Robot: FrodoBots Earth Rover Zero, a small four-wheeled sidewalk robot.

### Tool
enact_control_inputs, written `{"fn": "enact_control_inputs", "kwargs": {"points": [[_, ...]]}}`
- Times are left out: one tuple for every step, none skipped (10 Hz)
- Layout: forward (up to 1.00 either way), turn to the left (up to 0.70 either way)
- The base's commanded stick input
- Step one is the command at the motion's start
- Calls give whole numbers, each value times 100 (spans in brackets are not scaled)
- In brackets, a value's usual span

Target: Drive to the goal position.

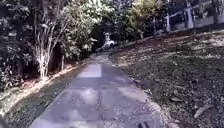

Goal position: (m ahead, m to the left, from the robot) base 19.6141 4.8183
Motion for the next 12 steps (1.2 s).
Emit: {"fn": "enact_control_inputs", "kwargs": {"points": [[50,0],[50,0],[50,0],[50,0],[50,0],[50,0],[50,0],[50,0],[50,0],[50,0],[50,0],[50,0]]}}
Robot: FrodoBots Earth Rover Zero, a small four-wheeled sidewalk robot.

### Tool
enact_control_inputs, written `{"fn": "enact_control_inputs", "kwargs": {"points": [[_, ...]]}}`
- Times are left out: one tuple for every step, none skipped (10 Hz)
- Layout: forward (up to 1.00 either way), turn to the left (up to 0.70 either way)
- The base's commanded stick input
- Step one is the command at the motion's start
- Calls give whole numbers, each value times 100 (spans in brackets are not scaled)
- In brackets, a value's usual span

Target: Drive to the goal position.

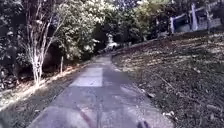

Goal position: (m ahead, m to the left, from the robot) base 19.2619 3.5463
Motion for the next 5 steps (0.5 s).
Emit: {"fn": "enact_control_inputs", "kwargs": {"points": [[50,0],[50,0],[50,0],[50,0],[50,0]]}}
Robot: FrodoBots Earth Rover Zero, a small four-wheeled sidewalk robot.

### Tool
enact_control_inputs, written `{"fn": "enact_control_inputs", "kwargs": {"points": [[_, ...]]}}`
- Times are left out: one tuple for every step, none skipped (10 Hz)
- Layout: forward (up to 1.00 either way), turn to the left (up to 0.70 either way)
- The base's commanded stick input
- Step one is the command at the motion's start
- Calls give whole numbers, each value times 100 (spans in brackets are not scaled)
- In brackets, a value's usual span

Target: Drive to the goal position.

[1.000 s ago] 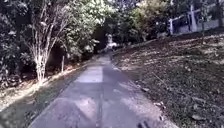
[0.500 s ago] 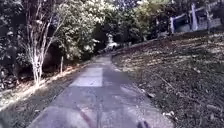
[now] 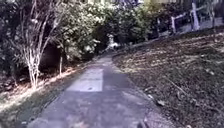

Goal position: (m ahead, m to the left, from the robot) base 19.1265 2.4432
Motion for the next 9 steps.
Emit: {"fn": "enact_control_inputs", "kwargs": {"points": [[50,0],[50,0],[50,0],[50,0],[50,0],[50,0],[50,0],[50,0],[50,0]]}}
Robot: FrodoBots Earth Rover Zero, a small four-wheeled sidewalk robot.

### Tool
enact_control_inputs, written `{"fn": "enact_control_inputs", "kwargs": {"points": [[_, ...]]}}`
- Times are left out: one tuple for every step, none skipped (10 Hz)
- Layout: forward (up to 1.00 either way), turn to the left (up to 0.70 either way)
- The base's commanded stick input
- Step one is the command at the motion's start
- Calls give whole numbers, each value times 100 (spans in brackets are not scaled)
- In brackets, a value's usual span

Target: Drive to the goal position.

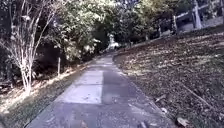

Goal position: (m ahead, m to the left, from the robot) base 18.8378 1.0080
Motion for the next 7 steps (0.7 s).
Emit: {"fn": "enact_control_inputs", "kwargs": {"points": [[50,0],[50,0],[50,0],[50,0],[50,0],[50,0],[50,0]]}}
